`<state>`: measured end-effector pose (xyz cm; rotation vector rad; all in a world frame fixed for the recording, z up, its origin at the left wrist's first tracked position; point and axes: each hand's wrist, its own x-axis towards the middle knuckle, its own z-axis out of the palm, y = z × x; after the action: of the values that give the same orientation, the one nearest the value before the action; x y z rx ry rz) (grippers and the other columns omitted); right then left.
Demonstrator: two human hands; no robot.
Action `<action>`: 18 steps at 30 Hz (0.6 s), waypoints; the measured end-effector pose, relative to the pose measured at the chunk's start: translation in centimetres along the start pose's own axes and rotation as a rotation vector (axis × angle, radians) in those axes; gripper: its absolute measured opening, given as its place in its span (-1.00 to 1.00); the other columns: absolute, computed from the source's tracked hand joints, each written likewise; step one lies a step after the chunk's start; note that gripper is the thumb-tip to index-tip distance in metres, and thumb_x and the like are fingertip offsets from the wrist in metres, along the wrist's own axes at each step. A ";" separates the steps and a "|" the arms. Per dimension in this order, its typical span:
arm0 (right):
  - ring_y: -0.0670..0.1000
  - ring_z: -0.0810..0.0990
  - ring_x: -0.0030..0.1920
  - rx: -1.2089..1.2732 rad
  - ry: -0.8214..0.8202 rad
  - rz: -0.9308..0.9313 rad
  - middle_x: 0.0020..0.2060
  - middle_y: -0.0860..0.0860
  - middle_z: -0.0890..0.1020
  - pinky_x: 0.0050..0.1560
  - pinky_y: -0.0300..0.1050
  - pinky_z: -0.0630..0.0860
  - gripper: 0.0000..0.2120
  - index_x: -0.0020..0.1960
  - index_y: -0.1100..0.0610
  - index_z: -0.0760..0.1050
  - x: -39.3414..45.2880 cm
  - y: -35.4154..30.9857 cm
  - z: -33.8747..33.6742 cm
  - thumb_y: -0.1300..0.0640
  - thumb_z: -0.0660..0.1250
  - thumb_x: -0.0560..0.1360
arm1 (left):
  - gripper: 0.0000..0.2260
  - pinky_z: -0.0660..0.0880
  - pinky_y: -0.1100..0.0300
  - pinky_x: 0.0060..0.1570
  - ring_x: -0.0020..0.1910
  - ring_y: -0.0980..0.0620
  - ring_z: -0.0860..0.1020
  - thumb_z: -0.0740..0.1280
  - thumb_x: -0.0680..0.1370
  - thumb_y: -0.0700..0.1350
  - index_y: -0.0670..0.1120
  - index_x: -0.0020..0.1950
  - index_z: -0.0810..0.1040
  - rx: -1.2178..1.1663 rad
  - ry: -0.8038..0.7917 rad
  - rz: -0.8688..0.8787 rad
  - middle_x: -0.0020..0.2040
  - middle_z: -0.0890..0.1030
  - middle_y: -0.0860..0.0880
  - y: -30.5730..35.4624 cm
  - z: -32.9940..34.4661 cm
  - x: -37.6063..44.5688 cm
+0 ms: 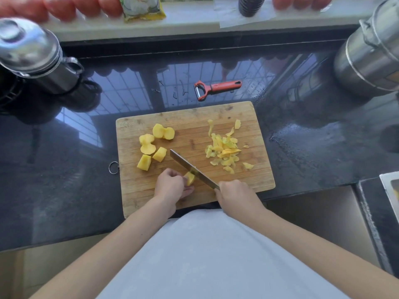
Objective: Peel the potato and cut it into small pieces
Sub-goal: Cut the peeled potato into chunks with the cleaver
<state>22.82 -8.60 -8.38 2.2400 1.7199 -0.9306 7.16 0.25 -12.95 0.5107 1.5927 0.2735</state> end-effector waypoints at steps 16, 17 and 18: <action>0.06 0.45 -0.29 0.397 0.077 0.124 -0.37 -0.01 0.51 -0.35 -0.12 0.33 -0.67 -0.30 0.07 0.49 1.0 3.5 -3.4 -0.02 0.26 0.61 | -0.83 0.56 0.00 0.03 0.05 -0.02 0.56 0.33 0.66 0.07 -0.02 0.09 0.51 1.009 0.191 0.580 0.04 0.58 0.04 0.7 -3.3 -1.3; 0.06 0.44 -0.30 0.440 0.081 0.141 -0.39 -0.01 0.50 -0.37 -0.10 0.32 -0.67 -0.31 0.08 0.47 1.2 3.7 -3.6 0.00 0.27 0.60 | -0.81 0.53 0.02 0.08 0.10 -0.02 0.52 0.35 0.65 0.06 -0.01 0.16 0.52 1.098 0.175 0.691 0.08 0.55 0.04 1.2 -2.8 -1.0; 0.06 0.45 -0.34 0.499 0.079 0.162 -0.41 0.00 0.50 -0.37 -0.08 0.35 -0.67 -0.31 0.10 0.48 1.3 3.8 -3.7 0.00 0.28 0.59 | -0.78 0.51 0.04 0.12 0.14 -0.02 0.50 0.38 0.64 0.05 -0.01 0.23 0.52 1.158 0.125 0.781 0.12 0.54 0.03 1.7 -2.0 -0.7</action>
<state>27.86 -6.96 -7.06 2.7022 1.4200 -1.3686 5.45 1.64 -11.35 2.0464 1.4843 -0.0848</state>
